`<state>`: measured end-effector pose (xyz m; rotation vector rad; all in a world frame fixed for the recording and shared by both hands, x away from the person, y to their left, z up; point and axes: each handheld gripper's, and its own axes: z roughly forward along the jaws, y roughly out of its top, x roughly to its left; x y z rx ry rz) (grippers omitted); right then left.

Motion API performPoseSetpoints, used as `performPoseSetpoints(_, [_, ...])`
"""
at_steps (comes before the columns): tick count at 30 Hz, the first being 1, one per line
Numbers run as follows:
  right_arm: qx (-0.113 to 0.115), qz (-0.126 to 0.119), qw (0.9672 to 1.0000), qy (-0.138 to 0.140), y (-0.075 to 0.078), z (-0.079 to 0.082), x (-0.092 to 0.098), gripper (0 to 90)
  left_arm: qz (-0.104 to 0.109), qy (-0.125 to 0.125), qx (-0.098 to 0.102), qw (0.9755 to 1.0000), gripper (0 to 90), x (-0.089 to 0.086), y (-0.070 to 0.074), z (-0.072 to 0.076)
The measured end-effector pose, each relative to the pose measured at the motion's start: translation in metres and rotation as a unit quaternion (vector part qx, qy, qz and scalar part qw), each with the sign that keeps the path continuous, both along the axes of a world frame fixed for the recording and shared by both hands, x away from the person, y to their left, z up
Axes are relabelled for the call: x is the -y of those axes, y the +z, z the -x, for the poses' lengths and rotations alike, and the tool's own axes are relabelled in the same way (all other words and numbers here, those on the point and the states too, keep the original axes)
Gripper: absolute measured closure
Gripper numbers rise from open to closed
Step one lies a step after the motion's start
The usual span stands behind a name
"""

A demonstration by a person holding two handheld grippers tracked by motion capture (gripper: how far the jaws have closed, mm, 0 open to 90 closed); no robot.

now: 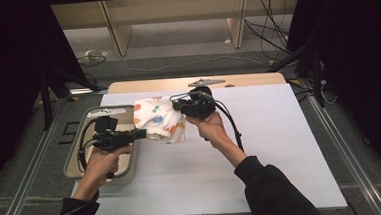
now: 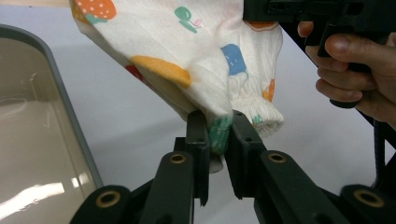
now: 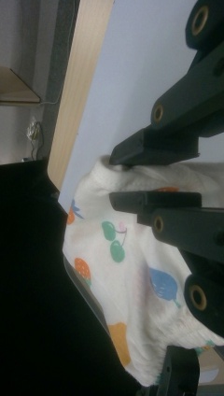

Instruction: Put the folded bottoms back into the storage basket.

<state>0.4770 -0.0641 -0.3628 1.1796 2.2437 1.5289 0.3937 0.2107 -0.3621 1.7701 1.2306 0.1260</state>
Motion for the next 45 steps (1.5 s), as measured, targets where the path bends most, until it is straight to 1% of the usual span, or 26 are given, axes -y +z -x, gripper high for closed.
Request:
performPoseSetpoints(4, [0.001,0.002,1.0000,0.002,0.000,-0.002,-0.007,77.9,-0.004,0.001,0.001,1.0000,80.3,-0.005,0.001,0.000])
performPoseSetpoints(11, [0.006,0.010,0.9999,0.010,0.003,-0.002,-0.019,77.8,-0.001,0.010,0.000,0.9999,80.3,-0.016,0.005,0.000])
performPoseSetpoints(16, [0.006,0.008,0.9999,0.013,0.007,-0.005,-0.027,77.7,0.000,0.015,0.002,0.9999,80.3,-0.028,0.009,0.002])
performPoseSetpoints(20, [0.007,0.007,0.9998,0.017,0.011,-0.006,-0.036,77.7,0.003,0.025,0.003,0.9997,80.3,-0.036,0.011,0.002])
performPoseSetpoints(23, [0.006,0.008,0.9997,0.021,0.012,-0.006,-0.043,77.7,-0.002,0.029,0.002,0.9996,80.3,-0.040,0.011,0.002])
performPoseSetpoints(31, [0.003,0.007,0.9997,0.021,0.013,-0.010,-0.060,77.7,0.010,0.043,0.002,0.9990,80.3,-0.058,0.015,0.002])
performPoseSetpoints(36, [0.009,0.011,0.9996,0.026,0.016,-0.011,-0.071,77.7,0.010,0.051,0.001,0.9986,80.3,-0.067,0.016,0.002])
performPoseSetpoints(45, [0.009,0.018,0.9995,0.026,0.017,-0.014,-0.087,77.8,0.013,0.059,-0.002,0.9982,80.4,-0.078,0.016,0.003])
